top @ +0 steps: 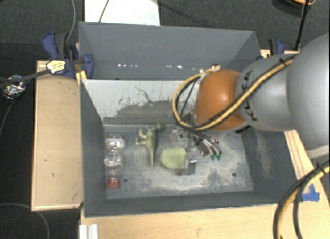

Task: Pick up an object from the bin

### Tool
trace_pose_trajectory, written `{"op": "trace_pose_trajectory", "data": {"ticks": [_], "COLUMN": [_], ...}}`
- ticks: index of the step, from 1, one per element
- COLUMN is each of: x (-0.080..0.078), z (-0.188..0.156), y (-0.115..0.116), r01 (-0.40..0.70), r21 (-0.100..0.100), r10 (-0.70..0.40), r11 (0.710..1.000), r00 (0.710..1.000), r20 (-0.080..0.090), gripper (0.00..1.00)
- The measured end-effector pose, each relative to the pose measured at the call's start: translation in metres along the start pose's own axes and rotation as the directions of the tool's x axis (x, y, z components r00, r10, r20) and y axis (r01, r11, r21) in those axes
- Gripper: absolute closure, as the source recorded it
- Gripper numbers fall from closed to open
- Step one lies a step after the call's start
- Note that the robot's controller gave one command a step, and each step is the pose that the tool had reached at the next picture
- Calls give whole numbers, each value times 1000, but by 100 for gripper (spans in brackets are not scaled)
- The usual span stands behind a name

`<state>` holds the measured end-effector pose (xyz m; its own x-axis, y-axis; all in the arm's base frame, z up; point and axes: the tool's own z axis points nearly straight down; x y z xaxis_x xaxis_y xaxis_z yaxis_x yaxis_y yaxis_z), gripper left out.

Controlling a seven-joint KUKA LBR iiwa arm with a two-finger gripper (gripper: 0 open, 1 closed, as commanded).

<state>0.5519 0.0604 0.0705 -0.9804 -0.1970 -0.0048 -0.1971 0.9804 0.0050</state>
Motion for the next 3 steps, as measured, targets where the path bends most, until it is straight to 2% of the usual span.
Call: {"op": "trace_pose_trajectory", "data": {"ticks": [1, 2, 3], "x": [0, 0, -6], "z": [0, 0, -169], "y": [0, 0, 2], "r01": [2, 2, 49], "r21": [0, 0, 1], "r10": [-2, -2, -49], "r11": [1000, 1000, 999], "r00": [1000, 1000, 999], "r20": [0, 0, 8], "gripper": [100, 100, 100]}}
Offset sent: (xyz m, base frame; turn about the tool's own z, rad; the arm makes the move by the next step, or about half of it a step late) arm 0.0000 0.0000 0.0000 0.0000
